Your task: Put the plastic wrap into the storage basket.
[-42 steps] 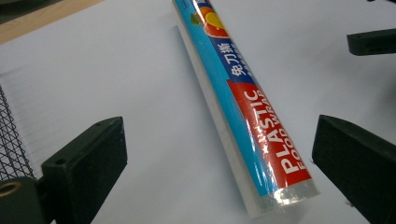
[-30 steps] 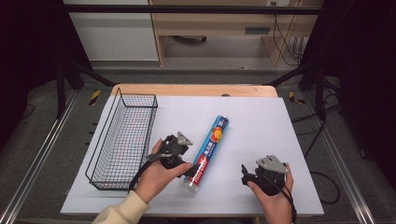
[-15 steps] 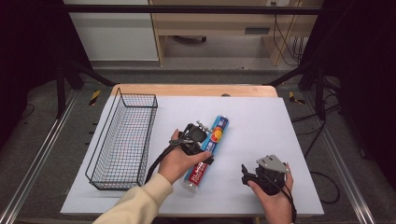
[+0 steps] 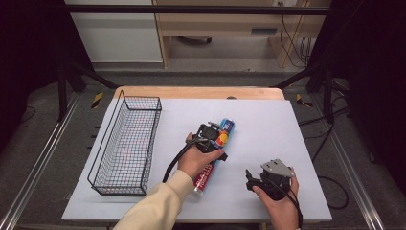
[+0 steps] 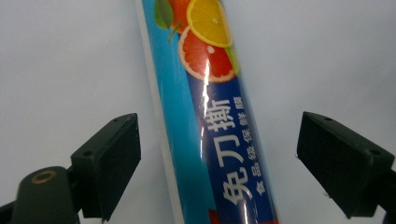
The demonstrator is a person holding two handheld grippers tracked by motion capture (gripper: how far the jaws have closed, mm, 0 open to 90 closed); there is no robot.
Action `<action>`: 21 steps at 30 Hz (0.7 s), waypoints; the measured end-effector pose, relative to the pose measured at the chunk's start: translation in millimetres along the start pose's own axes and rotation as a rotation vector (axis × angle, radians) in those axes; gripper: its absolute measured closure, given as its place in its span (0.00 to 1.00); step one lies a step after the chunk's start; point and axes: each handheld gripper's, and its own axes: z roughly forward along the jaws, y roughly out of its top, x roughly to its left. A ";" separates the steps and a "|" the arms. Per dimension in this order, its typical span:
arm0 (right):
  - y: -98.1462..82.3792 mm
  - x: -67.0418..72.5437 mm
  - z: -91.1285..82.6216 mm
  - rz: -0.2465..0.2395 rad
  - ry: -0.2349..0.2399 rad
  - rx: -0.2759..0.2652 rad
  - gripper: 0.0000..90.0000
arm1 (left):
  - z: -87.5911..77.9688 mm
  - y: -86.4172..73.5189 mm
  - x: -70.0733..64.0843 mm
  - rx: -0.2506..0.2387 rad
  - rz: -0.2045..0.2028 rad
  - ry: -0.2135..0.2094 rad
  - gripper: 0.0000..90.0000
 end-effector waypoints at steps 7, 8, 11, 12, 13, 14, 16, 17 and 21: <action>0.1 0.1 -0.4 -0.003 0.011 -0.001 0.12 | 12.9 0.3 -4.9 0.035 0.037 0.045 0.17; 0.0 0.1 -0.6 -0.002 0.011 -0.001 0.12 | 14.5 0.3 -4.5 0.039 0.033 0.044 0.18; 0.1 0.0 -0.6 -0.003 0.011 -0.003 0.12 | 18.1 0.7 -4.2 0.044 0.032 0.040 0.19; 0.1 0.3 -0.6 -0.001 0.013 -0.002 0.12 | 18.9 0.9 -4.2 0.045 0.030 0.038 0.19; 0.1 0.2 -0.5 -0.003 0.012 -0.002 0.12 | 19.9 1.1 -4.1 0.046 0.028 0.034 0.19; 0.2 0.2 -0.4 -0.002 0.013 -0.002 0.12 | 20.8 1.2 -4.2 0.050 0.030 0.034 0.19; 0.2 0.2 -0.3 -0.001 0.014 -0.001 0.12 | 22.9 1.5 -3.9 0.060 0.031 0.033 0.20; 0.1 0.2 -0.3 -0.001 0.015 -0.001 0.12 | 22.9 1.5 -3.9 0.060 0.031 0.033 0.20; 0.1 0.3 -0.6 0.000 0.018 -0.001 0.13 | 25.1 3.1 -3.5 0.063 0.028 0.036 0.21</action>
